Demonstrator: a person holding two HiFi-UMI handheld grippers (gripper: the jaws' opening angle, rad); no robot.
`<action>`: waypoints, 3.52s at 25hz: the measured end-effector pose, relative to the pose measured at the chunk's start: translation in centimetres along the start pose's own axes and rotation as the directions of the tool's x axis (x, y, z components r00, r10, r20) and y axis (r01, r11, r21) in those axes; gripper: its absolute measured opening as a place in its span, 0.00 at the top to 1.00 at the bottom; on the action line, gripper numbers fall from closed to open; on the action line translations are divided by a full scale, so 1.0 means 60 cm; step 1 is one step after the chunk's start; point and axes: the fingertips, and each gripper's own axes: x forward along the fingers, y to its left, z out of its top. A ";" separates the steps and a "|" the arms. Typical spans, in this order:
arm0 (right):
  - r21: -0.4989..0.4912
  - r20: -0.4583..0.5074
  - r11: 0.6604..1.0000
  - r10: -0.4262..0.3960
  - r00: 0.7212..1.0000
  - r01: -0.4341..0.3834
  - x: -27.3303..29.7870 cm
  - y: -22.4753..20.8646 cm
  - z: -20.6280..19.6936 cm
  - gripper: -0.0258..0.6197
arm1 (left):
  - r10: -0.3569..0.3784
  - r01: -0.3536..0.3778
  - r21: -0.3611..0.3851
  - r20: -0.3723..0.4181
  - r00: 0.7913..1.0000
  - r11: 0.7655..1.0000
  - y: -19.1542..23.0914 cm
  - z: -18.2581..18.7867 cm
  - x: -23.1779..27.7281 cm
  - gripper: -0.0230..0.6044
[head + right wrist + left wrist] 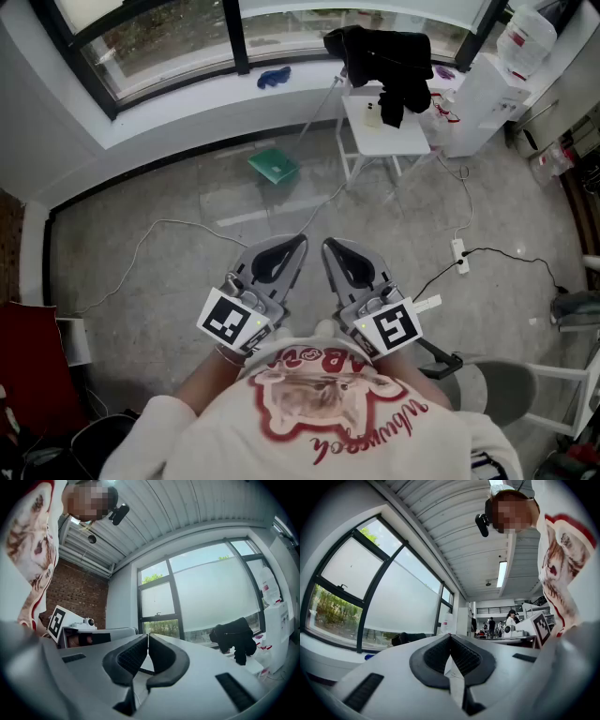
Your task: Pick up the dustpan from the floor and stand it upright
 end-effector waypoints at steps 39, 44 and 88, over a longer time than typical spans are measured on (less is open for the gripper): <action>0.068 0.010 0.997 -0.042 0.999 0.041 -0.062 -0.154 -0.011 0.92 | 0.112 -0.112 -0.021 -0.005 0.994 0.993 -0.004 -0.028 0.110 0.96; 0.059 -0.003 0.998 -0.024 1.000 0.024 -0.023 -0.177 -0.026 0.92 | 0.126 -0.126 -0.026 0.003 0.992 0.992 0.040 -0.044 0.130 0.96; 0.140 -0.122 0.983 -0.098 0.988 0.115 0.775 -0.867 -0.160 0.92 | 0.077 -0.091 -0.119 -0.115 0.990 0.989 0.886 -0.142 0.776 0.96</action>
